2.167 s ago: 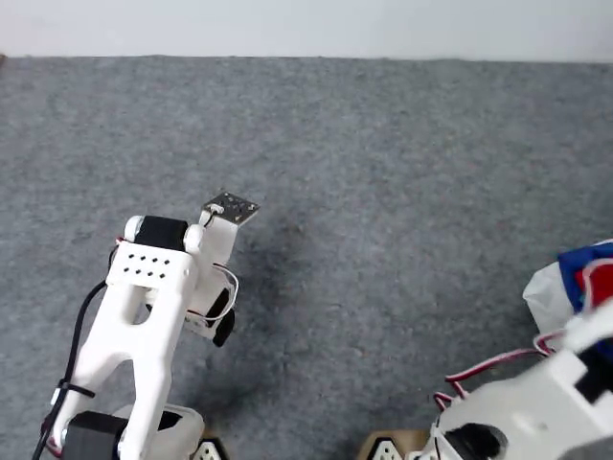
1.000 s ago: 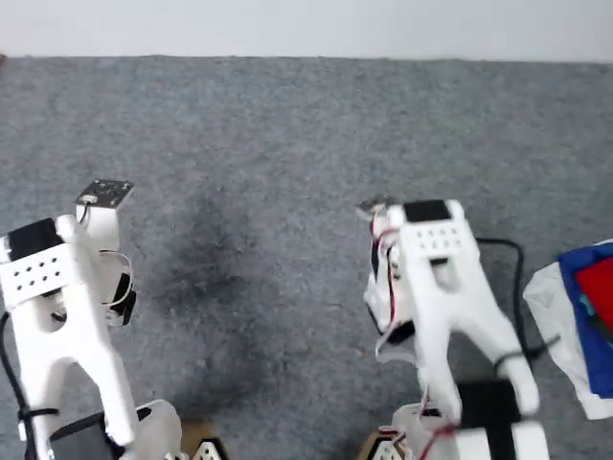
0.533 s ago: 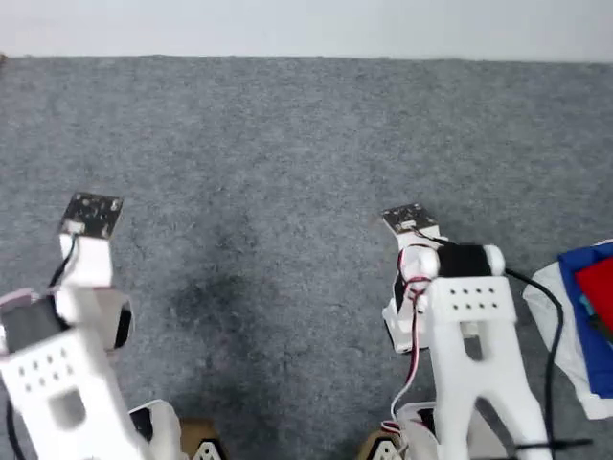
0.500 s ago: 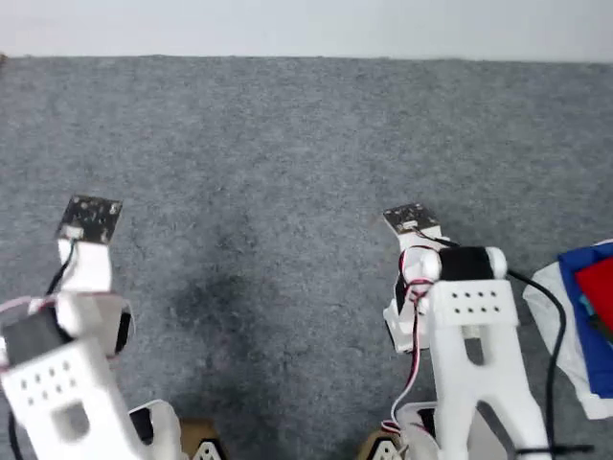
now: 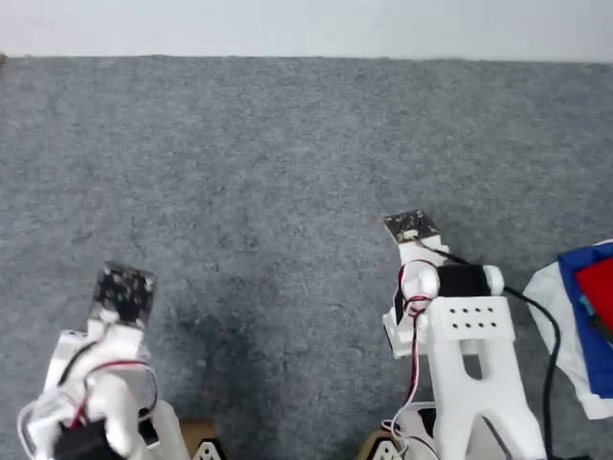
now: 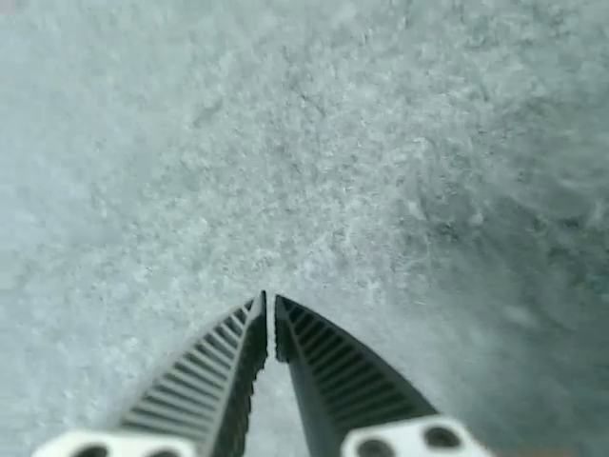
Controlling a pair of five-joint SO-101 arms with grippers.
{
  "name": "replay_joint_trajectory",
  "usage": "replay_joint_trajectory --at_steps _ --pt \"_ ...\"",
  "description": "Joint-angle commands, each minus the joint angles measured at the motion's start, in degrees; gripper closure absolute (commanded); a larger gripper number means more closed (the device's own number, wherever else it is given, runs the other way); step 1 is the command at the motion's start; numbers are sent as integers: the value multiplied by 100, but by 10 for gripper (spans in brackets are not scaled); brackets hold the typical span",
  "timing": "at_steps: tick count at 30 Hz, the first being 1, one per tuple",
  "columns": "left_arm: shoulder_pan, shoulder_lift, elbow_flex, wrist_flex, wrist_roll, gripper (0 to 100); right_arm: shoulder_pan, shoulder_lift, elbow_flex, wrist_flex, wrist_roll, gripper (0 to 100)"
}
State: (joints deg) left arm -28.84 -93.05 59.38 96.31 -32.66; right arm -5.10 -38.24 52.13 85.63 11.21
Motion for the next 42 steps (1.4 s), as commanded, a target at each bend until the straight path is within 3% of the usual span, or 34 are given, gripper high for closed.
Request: replay_joint_trajectory --at_steps 1,16,24,30,42 --pt "-26 -1292 365 -9 -343 987 180 -171 273 -435 -35 990" --pt "-35 -1134 971 -404 -545 987 233 -2105 2163 -1552 -26 990" --pt "-26 -1134 1253 -651 -545 987 84 -4470 3763 -1789 -26 990" --pt "-26 -1134 1253 -651 -545 987 75 -6695 4422 -1015 -26 990" --pt "0 -1134 1253 -651 -545 986 101 -6492 4440 -1218 -26 990"
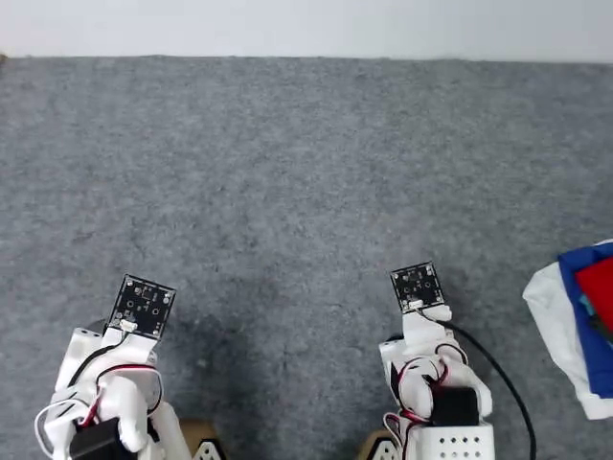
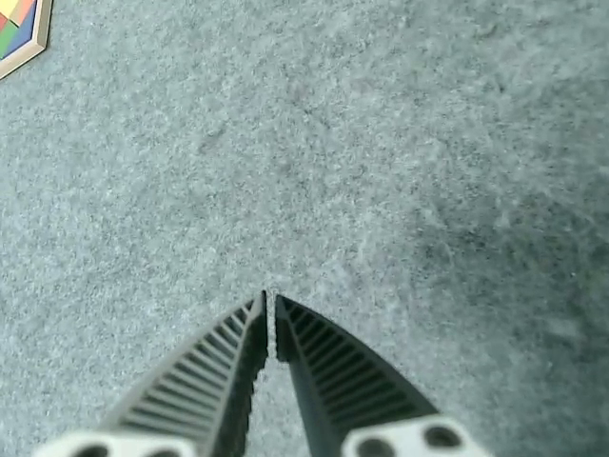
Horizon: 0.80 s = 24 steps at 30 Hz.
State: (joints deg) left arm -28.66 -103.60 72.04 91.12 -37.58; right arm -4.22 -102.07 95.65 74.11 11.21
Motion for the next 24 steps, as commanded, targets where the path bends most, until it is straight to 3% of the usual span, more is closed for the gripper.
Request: replay_joint_trajectory --at_steps 1,15,20,24 --pt "-18 -79 -13 -132 -53 986 13 -127 88 -66 -26 990" --pt "-44 -79 -48 -220 -44 985 13 -145 88 -66 -26 990" --pt "-53 -79 4 -1899 -26 985 13 -145 88 -66 -26 990" --pt "-53 -79 769 -2119 360 985 4 -145 88 -66 -26 990"
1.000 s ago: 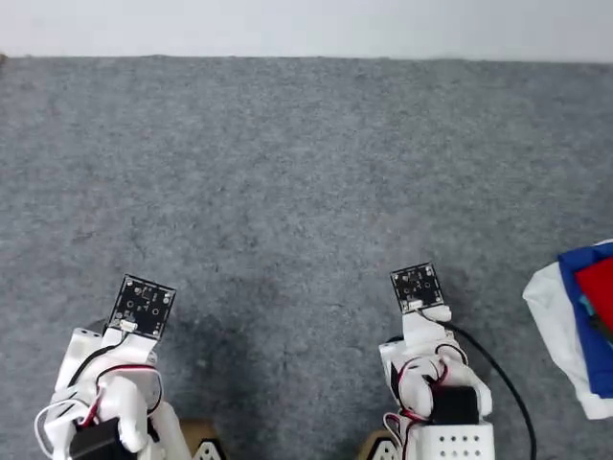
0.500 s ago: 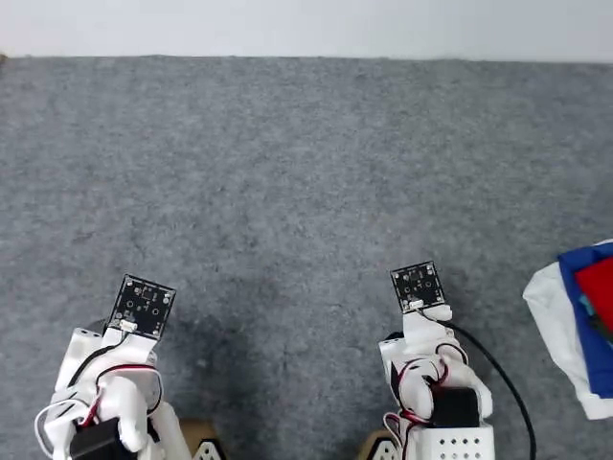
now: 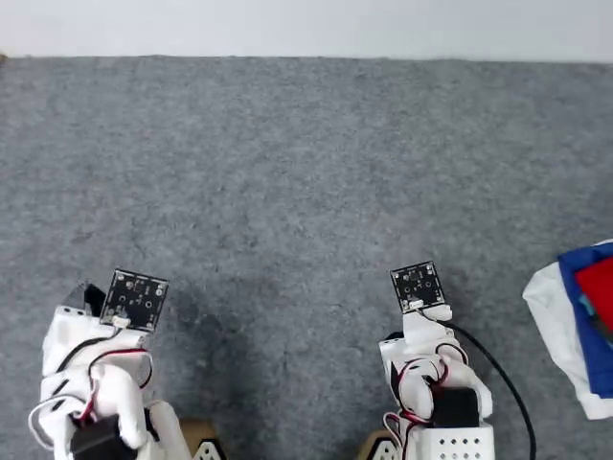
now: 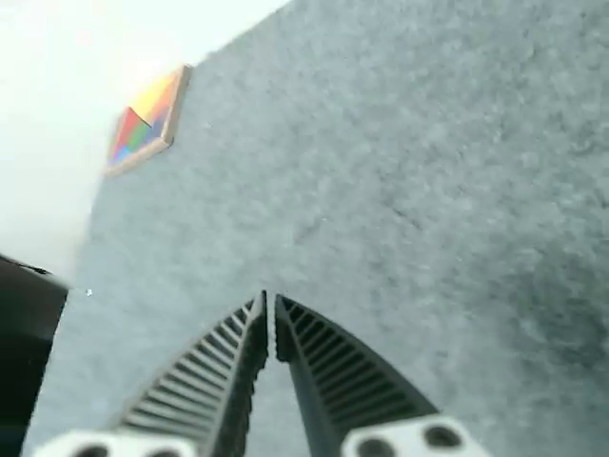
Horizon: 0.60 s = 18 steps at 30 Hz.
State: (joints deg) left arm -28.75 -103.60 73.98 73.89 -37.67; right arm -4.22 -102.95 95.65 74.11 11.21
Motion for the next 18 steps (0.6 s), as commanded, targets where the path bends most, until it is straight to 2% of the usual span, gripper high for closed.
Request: replay_joint_trajectory --at_steps 1,8,13,18 --pt "-44 -79 769 -404 615 985 4 -57 88 -66 -26 990" --pt "-44 -79 919 -176 2382 985 4 -57 88 -66 -26 990" --pt "-26 -79 919 686 2497 985 13 -57 88 -66 -26 990" --pt "-35 -79 980 598 2514 985 4 -57 88 -66 -26 990"
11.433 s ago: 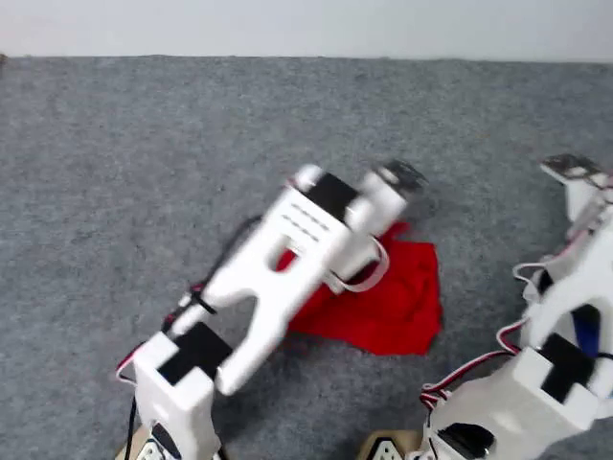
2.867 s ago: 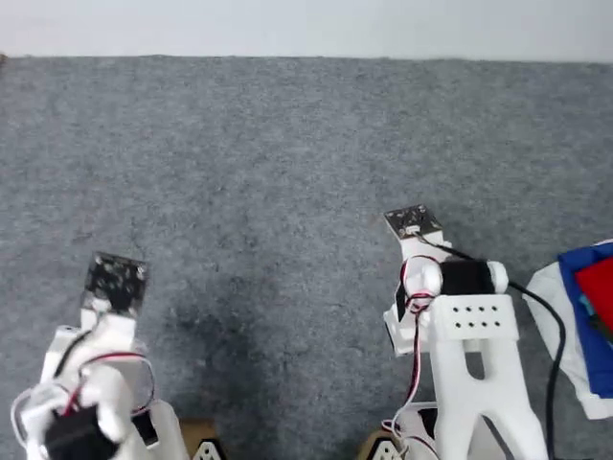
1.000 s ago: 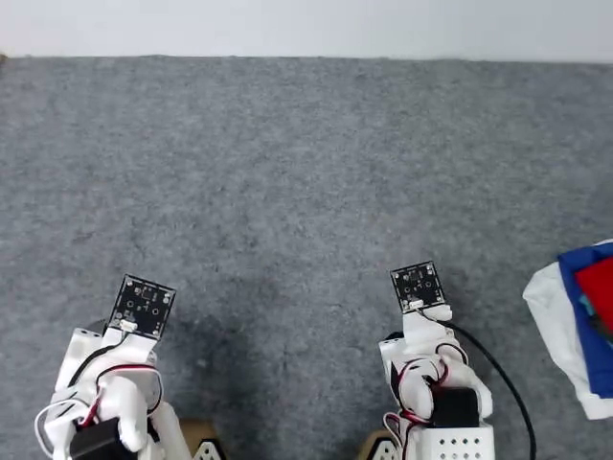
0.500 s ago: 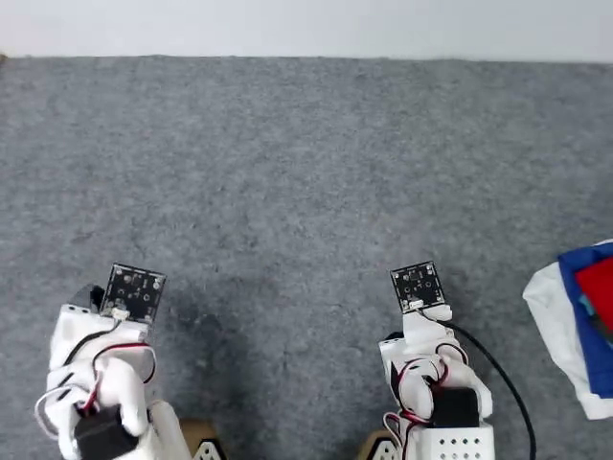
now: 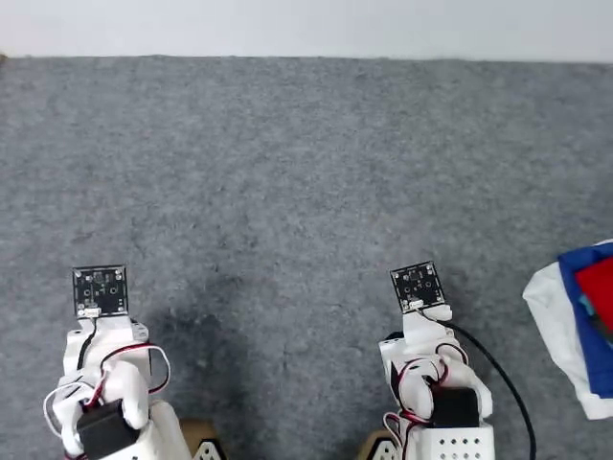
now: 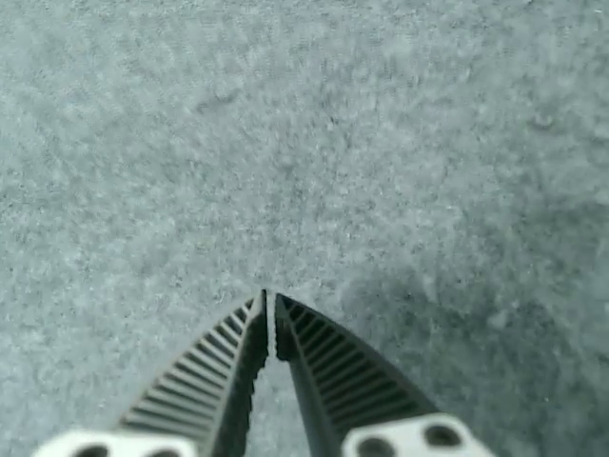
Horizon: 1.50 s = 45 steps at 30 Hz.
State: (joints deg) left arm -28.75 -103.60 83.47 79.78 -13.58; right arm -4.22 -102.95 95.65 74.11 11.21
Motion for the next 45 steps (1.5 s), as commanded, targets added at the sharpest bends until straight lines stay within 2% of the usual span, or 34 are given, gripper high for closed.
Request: replay_joint_trajectory --at_steps 1,7,45 --pt "-35 -79 84 -79 105 985 4 -57 88 -66 -26 990" --pt "-18 -70 1341 -782 114 985 13 -57 88 -66 -26 990" --pt "-18 -62 1297 -712 97 985 13 -57 88 -57 -26 990"
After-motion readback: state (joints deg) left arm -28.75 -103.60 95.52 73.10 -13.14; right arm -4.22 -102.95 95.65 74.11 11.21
